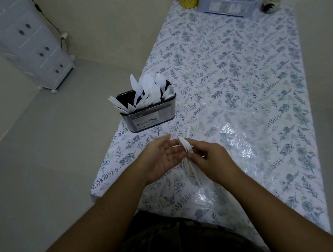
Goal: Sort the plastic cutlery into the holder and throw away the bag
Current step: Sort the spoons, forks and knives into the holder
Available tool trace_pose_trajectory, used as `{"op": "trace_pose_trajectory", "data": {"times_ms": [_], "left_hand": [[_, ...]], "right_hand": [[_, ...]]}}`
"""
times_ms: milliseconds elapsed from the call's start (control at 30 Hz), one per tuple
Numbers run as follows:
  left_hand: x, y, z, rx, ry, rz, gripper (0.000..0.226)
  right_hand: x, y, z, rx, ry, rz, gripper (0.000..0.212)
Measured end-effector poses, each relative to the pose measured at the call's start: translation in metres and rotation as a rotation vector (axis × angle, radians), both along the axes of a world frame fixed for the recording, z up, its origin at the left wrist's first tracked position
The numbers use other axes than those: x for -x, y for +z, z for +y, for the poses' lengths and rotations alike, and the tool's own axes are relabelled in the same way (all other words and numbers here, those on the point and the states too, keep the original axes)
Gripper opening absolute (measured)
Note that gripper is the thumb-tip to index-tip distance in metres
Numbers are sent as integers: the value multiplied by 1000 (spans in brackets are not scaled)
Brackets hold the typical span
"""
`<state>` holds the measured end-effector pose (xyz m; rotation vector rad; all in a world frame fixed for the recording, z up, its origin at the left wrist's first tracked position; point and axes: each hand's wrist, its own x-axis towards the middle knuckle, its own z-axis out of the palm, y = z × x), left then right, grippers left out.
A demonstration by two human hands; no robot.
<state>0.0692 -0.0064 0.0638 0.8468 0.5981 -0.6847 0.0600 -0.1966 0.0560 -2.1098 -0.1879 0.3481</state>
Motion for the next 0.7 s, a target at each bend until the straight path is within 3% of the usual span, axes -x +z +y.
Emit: {"op": "trace_pose_trajectory", "data": {"times_ms": [200,367,467,600,700], "left_hand": [[12,-1,-20,-477,18,-365,22],[19,-1,-31,-771,139,-500,12],[19,-1,-34,-822,182,-523,14],[21,3,-44,-796,308,-396,7],[24,5,-44,-797,303,-346,27]], "right_hand": [[-1,-8,6,-96,-87,42,45],[-3,-9,13,-124,-147,22,47],[-2,-7,18,-117,-159,-17,45],[-1,-6,24,-106,-178,-13,45],[-1,-3,25,-71,-178,-25,46]]}}
